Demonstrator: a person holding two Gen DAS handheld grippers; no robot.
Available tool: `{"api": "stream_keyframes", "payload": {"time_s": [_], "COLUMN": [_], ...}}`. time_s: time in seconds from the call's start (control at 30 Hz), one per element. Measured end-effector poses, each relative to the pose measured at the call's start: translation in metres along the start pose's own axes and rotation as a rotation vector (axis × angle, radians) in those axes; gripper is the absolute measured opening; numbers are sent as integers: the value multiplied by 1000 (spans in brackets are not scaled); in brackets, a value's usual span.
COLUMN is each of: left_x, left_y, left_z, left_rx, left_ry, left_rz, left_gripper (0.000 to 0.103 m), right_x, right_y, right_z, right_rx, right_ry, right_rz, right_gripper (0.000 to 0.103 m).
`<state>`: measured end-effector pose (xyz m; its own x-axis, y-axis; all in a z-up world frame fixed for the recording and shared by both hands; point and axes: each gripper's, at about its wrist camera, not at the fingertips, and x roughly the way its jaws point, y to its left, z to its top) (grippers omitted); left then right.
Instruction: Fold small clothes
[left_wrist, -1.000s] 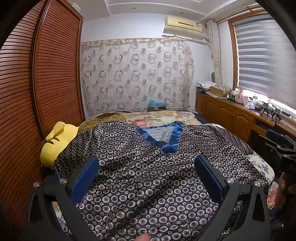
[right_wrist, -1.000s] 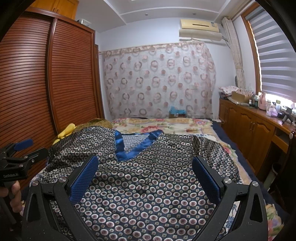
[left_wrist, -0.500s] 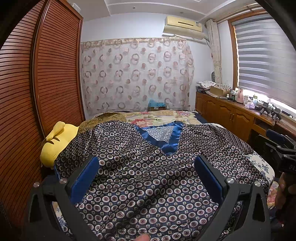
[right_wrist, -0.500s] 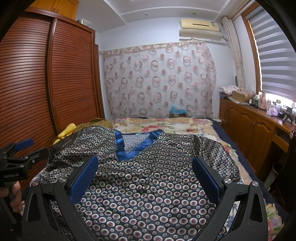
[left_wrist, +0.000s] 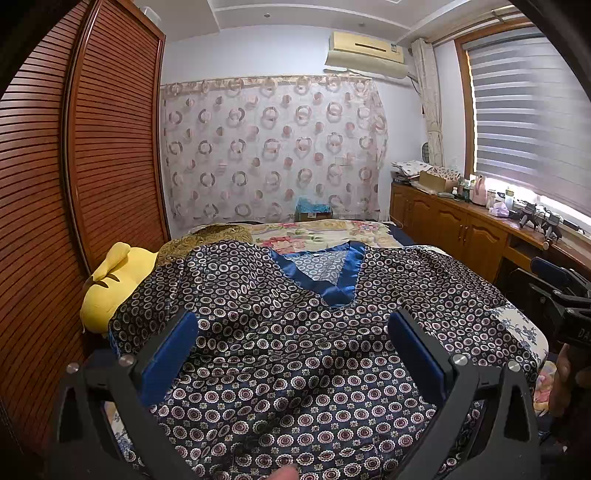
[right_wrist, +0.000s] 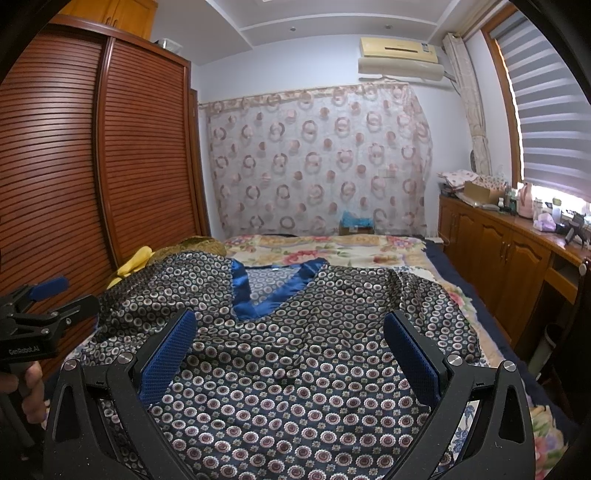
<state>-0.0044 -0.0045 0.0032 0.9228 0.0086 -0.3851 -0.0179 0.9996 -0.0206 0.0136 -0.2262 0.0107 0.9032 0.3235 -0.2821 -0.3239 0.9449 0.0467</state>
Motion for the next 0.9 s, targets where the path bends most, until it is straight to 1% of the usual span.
{"api": "stream_keyframes", "payload": {"time_s": [0.27,0.37,0.47,0.6,0.77,0.9], "left_x": [0,3,11,27,46,64], "left_y": [0,4,12,28,46,60], "left_z": [0,-1,-5,-12,-19,-21], "left_rx": [-1,-11,-25,-49,-71,-96], "left_ry": [4,21,42,71,78,86], "left_rz": [-1,0,10,45,100,114], "left_gripper": [103,103,103,103,103,103], "right_x": [0,2,11,21,40,59], "right_y": [1,2,13,17,26,34], "right_z": [0,-2,-6,-9,-16,-19], "right_rx": [2,6,7,3,-13,-37], "right_ry": [1,4,16,19,10,16], "right_rz": [3,11,19,26,18,14], "right_gripper": [103,103,103,103,103,103]}}
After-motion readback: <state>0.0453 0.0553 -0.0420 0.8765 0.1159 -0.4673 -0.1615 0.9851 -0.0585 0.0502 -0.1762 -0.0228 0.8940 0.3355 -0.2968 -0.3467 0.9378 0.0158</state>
